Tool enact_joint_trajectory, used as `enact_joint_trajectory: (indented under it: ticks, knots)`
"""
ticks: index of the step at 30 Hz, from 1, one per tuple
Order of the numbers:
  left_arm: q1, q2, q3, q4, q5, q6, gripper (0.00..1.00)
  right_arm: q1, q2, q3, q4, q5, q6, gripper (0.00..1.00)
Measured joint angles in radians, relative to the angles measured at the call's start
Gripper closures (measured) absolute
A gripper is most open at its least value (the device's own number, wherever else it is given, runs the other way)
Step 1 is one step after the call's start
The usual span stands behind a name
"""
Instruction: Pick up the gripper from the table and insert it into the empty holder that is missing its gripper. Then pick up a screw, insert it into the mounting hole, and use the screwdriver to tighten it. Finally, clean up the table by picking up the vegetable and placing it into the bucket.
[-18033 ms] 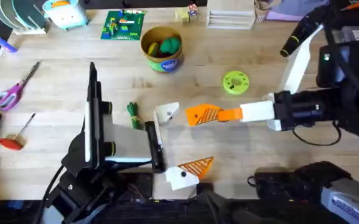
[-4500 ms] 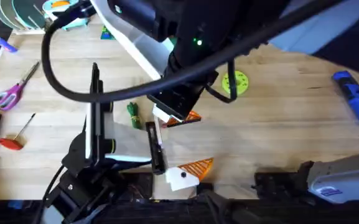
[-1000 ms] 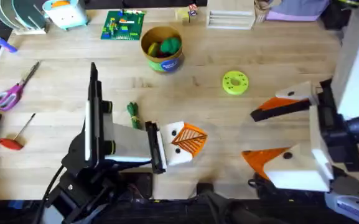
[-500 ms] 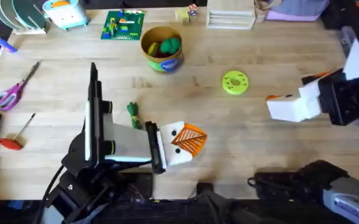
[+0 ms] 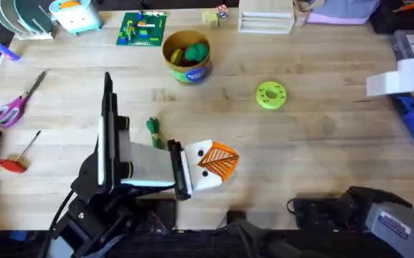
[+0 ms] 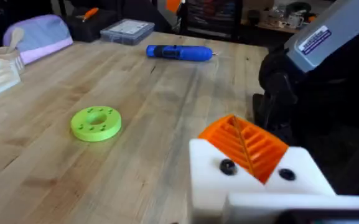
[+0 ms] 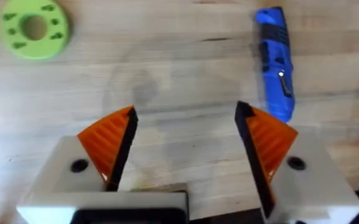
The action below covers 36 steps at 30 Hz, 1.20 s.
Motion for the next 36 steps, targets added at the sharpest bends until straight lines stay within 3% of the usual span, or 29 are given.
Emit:
enact_joint_trajectory:
  ticks: [4, 10, 17, 28, 36]
  knots:
    - [0.0, 0.0, 0.0, 0.0, 0.0, 0.0, 0.983, -0.206, 0.114, 0.0, 0.04, 0.007, -0.057, 0.007]
    - [0.0, 0.0, 0.0, 0.0, 0.0, 0.0, 0.983, -0.353, 0.266, 0.0, 0.109, -0.018, -0.224, 0.007]
    - [0.0, 0.0, 0.0, 0.0, 0.0, 0.0, 0.983, -0.432, 0.403, 0.0, 0.274, -0.027, -0.44, 0.007]
    - [0.0, 0.0, 0.0, 0.0, 0.0, 0.0, 0.983, -0.493, 0.68, 0.0, 0.365, -0.033, -0.564, 0.01]
    - [0.0, 0.0, 0.0, 0.0, 0.0, 0.0, 0.983, -0.544, 0.723, -0.001, 0.502, -0.037, -0.608, 0.011]
